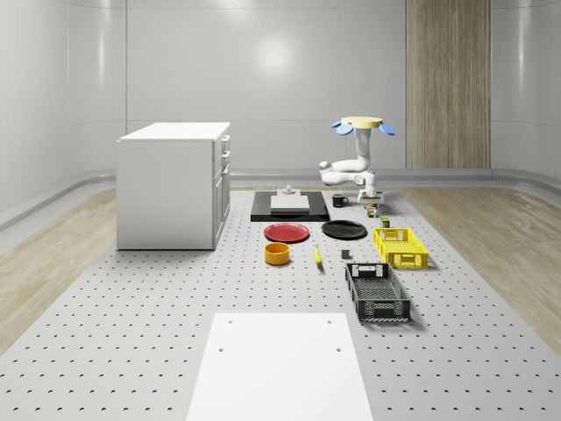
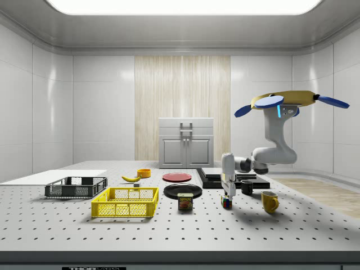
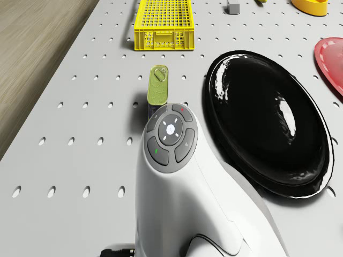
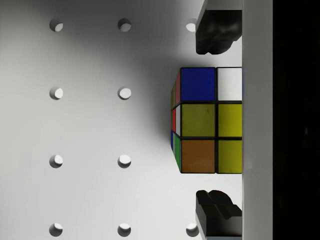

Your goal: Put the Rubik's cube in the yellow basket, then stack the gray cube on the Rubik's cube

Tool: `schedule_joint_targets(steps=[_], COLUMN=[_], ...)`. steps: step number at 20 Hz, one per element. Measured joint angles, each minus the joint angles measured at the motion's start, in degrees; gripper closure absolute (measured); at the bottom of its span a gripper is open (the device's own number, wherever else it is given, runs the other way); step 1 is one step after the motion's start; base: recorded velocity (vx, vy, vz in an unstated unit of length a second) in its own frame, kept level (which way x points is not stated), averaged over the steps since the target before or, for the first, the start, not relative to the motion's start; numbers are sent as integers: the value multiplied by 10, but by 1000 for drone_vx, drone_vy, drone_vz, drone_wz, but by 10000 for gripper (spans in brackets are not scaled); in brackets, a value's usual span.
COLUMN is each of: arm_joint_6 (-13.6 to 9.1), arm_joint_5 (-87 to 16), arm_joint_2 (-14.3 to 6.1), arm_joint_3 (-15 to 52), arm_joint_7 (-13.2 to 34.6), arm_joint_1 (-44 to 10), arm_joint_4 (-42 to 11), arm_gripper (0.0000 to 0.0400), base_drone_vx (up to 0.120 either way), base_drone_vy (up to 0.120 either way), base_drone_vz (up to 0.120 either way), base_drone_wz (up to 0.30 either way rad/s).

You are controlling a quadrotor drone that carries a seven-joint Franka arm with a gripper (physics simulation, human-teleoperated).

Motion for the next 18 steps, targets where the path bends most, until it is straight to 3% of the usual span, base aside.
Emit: schedule_joint_targets(steps=[11,14,18], arm_joint_6=[35,41,47], arm_joint_5=[-30,-34,-36], arm_joint_2=[-12,-15,-19], arm_joint_3=[-31,-37,-40], arm_joint_7=[2,3,4], arm_joint_1=[-37,-41,-44], arm_joint_4=[41,45,48], arm_gripper=[0,40,62], base_drone_vx=[0,0,0], base_drone_vy=[0,0,0], base_drone_vz=[0,0,0], base_drone_wz=[0,0,0])
